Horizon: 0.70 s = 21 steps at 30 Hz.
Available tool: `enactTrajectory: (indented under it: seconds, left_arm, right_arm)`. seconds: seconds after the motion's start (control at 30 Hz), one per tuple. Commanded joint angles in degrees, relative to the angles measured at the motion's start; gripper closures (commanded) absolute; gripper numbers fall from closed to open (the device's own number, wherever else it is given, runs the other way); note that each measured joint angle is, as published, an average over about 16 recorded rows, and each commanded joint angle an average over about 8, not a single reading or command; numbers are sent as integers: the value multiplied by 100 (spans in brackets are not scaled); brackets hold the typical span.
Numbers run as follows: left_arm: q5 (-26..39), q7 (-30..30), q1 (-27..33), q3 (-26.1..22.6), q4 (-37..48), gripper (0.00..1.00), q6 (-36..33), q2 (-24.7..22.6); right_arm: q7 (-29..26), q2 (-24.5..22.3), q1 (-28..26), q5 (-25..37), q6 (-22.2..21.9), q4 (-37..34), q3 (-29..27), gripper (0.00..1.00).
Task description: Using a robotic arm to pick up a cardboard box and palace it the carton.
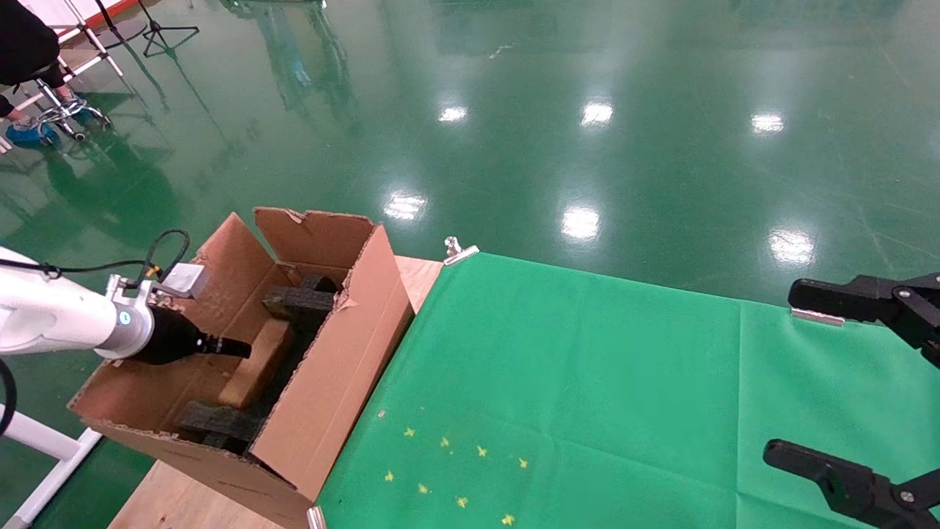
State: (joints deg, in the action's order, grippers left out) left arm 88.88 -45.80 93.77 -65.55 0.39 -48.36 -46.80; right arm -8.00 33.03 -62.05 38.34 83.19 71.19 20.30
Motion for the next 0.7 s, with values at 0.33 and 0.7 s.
enactTrajectory:
  seconds: [0.33,0.7]
  left_arm:
    - [-95,69,390,67,-159,0,-235,150]
    - [-668,-24,1427,463,-934,0,-1229,737]
  right_arm:
    - [0,0,0,0,0,0,0,0]
    - [0,0,0,0,0,0,0,0]
